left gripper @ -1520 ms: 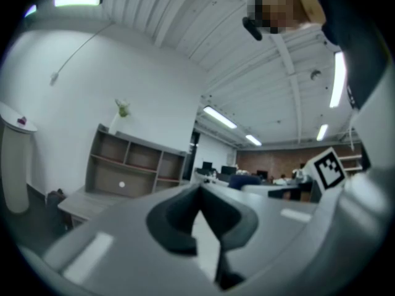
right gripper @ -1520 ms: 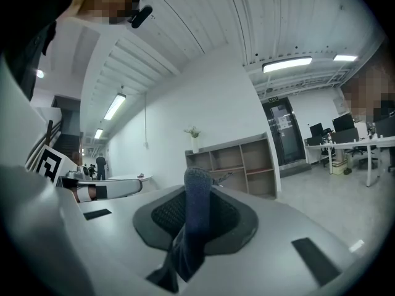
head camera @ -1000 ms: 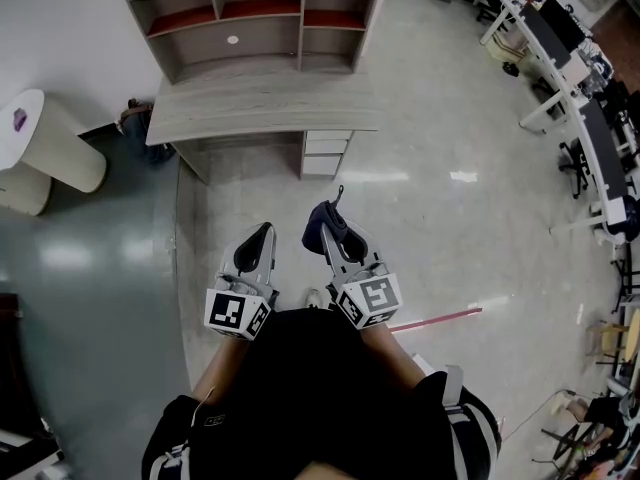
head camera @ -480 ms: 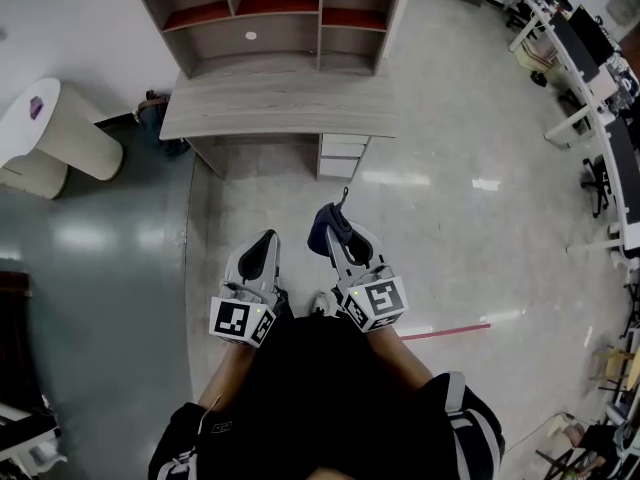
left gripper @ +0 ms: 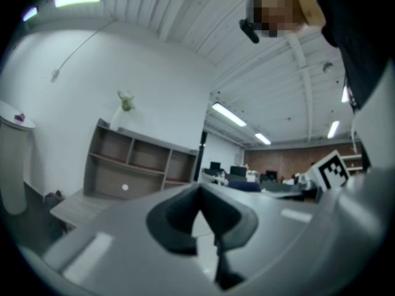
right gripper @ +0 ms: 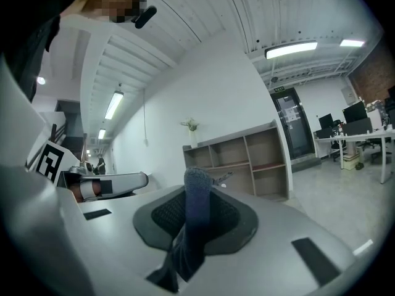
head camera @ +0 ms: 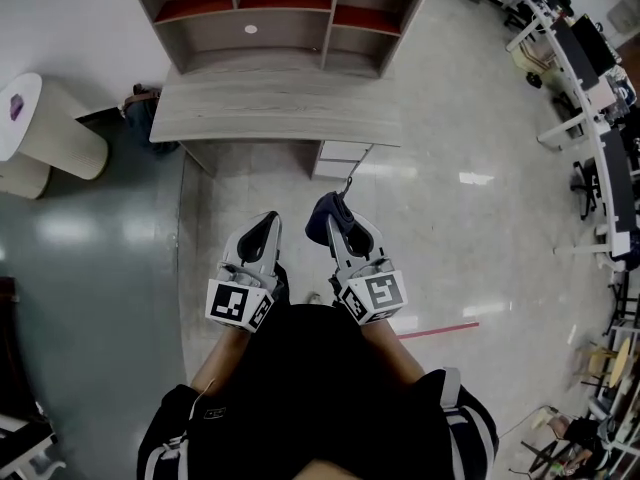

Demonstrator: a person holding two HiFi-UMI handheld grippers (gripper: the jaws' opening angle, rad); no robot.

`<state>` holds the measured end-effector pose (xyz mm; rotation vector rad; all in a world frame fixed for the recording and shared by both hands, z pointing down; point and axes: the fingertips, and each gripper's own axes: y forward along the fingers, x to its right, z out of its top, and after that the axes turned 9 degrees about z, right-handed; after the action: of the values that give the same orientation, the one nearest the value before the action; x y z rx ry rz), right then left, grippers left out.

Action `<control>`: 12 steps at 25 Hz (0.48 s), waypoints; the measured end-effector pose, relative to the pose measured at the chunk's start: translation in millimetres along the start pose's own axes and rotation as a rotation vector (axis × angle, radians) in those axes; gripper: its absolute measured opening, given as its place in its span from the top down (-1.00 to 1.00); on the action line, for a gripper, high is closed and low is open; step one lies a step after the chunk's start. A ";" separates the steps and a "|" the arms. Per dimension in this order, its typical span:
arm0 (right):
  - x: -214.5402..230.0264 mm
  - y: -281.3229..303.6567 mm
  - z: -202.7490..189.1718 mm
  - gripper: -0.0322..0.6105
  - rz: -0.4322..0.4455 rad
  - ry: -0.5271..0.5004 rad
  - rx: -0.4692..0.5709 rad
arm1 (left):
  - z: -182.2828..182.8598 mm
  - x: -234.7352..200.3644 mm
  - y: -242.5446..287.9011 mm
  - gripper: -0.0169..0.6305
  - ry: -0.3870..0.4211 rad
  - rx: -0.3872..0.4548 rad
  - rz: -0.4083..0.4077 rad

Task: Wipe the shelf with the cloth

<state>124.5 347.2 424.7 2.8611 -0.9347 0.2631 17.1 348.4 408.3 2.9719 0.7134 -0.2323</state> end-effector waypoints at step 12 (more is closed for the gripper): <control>22.1 145.3 25.5 0.72 -0.087 -0.001 0.011 | 31.2 -131.5 84.9 0.94 -0.025 -0.005 -0.064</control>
<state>58.9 213.7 412.9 2.9028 -0.8092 0.2593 -63.9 210.9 402.5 2.9386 0.8058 -0.2701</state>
